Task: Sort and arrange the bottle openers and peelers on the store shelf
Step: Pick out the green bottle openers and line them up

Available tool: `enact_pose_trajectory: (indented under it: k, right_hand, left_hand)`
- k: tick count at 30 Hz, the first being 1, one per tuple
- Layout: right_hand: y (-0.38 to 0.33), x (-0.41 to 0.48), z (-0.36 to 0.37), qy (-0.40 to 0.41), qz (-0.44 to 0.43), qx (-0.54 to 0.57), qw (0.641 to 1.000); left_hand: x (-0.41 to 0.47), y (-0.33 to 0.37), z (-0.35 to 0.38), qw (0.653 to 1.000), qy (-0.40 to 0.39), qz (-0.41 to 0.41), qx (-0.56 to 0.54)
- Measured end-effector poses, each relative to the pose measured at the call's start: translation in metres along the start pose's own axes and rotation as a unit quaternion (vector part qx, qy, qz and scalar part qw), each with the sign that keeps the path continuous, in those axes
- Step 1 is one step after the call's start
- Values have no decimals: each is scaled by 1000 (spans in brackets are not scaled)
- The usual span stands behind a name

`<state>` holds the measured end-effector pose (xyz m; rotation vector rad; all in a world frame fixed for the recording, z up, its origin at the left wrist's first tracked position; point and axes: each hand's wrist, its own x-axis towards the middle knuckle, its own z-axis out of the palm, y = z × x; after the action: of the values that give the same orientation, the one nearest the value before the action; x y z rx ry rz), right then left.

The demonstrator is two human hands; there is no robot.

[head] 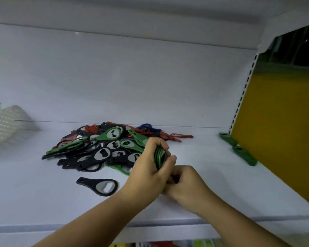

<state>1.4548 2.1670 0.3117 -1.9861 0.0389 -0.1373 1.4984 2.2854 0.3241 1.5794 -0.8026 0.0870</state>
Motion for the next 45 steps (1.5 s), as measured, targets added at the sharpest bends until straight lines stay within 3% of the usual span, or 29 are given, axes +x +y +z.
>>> enact_pose_trajectory:
  k: [3, 8, 12, 17, 23, 29, 36, 45]
  right_hand:
    - [8, -14, -24, 25, 17, 3, 1000]
    - [34, -29, -73, 78, 30, -29, 996]
    - [45, -35, -80, 110, 44, -42, 992]
    - [51, -30, -81, 92, 24, -71, 993]
    - [49, -27, -81, 83, 37, -73, 993]
    - [44, -27, -83, 74, 36, -90, 993]
    - [49, -24, -81, 61, 46, -85, 993]
    - [45, -27, -81, 18, 53, -68, 996]
  left_hand:
    - [5, 0, 24, 998, -67, 17, 3]
    - [22, -2, 53, 963, -269, 12, 12]
    - [42, -4, 63, 947, -319, 24, 27]
    - [59, -9, 53, 944, -330, 2, 1]
    - [50, -21, 56, 956, -277, -21, -98]
    - [43, -27, 56, 959, -260, 7, -116]
    - [42, -30, 53, 946, -295, 5, -133]
    - [44, -32, 51, 947, -267, -30, -173]
